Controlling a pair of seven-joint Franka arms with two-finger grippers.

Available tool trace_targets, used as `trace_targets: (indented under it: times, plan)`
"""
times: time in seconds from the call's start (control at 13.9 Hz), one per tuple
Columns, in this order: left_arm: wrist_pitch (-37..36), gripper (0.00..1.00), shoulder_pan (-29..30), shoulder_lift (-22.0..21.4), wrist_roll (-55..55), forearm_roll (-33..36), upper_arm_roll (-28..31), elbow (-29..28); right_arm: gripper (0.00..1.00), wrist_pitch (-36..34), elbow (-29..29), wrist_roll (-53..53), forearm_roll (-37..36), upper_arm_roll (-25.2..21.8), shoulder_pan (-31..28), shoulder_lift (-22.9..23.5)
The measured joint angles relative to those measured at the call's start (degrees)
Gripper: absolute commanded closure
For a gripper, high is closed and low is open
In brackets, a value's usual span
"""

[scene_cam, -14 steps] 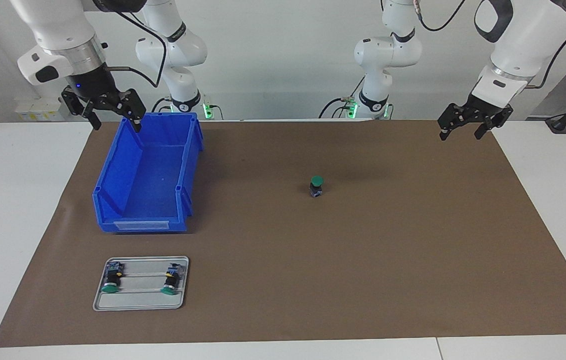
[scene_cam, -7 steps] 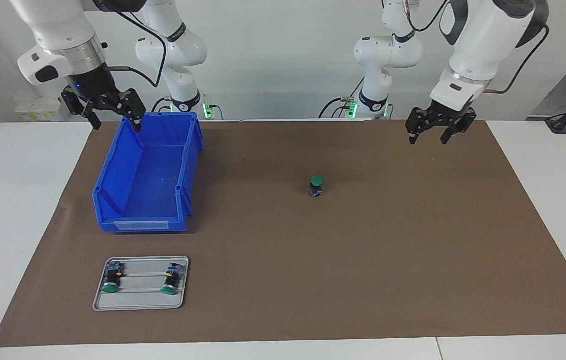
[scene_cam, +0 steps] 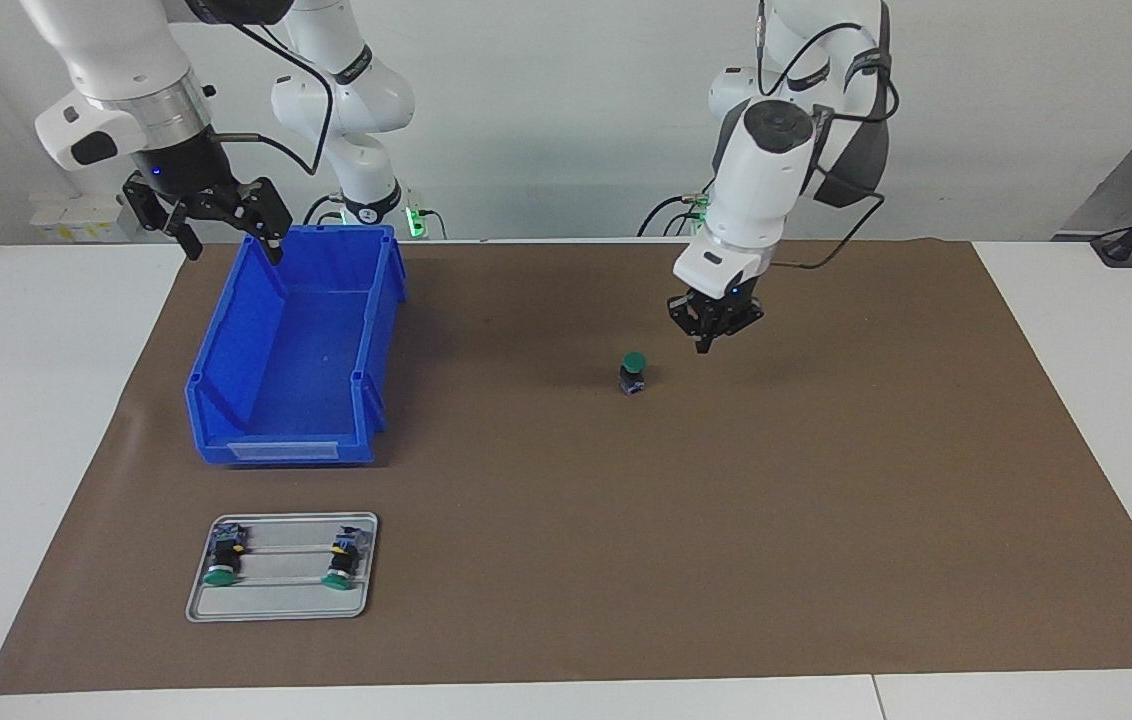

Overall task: Place and press button with both arms
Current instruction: 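Reach the left gripper forward over the green button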

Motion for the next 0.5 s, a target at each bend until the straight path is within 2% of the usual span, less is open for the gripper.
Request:
trace_targets:
  times: [0.14, 0.5]
  plan:
    - [3.18, 1.0, -1.06, 1.1, -0.49, 0.0, 0.0, -1.04, 0.0, 0.0, 0.0, 0.0, 0.0, 0.0, 0.0, 0.0]
    - [3.37, 1.0, -4.87, 1.51, -0.56, 0.0, -0.01, -3.21, 0.0, 0.0, 0.0, 0.0, 0.0, 0.0, 0.0, 0.0]
